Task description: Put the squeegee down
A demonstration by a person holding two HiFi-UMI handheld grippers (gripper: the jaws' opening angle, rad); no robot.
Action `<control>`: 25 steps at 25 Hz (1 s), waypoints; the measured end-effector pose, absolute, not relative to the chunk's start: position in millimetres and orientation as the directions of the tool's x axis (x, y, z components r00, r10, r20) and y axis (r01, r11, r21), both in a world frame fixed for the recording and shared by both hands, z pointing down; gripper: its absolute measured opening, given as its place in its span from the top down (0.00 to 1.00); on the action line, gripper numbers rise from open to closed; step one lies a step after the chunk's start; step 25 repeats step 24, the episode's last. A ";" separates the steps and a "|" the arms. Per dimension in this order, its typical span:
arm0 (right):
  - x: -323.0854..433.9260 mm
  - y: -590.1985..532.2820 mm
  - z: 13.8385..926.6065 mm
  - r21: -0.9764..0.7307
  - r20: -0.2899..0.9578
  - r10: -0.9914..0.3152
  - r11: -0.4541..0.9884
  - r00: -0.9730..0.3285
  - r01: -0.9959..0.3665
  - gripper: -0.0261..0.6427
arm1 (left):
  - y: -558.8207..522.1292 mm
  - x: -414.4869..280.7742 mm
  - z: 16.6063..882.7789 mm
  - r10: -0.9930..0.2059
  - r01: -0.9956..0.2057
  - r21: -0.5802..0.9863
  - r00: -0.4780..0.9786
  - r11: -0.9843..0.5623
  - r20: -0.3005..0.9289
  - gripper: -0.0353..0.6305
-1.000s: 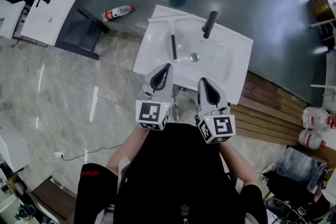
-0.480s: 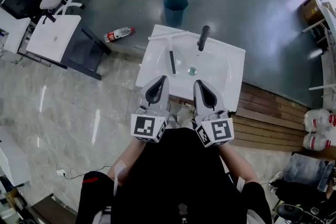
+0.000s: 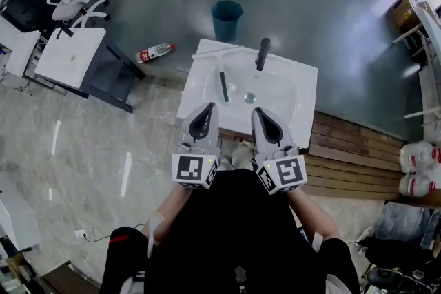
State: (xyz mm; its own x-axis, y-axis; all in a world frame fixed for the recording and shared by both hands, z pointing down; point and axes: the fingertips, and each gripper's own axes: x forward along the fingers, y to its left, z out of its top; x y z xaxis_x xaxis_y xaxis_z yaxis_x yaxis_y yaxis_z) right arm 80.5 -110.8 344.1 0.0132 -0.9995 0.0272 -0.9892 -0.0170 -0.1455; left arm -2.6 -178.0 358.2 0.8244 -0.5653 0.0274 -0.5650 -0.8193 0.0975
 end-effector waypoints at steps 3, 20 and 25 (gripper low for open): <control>84.5 -106.5 343.9 -0.142 0.031 -0.999 -0.030 0.026 -0.989 0.96 | -175.1 1.3 358.4 -0.558 -0.558 0.099 0.829 -0.824 0.025 0.94; 88.3 -99.5 350.9 -0.154 0.046 -0.999 -0.032 0.025 -0.988 0.96 | -171.2 1.9 365.0 -0.574 -0.574 0.120 0.818 -0.810 0.036 0.94; 84.8 -100.2 350.2 -0.134 0.048 -0.999 -0.023 0.016 -0.991 0.96 | -172.4 -2.2 363.1 -0.584 -0.583 0.125 0.811 -0.803 0.033 0.94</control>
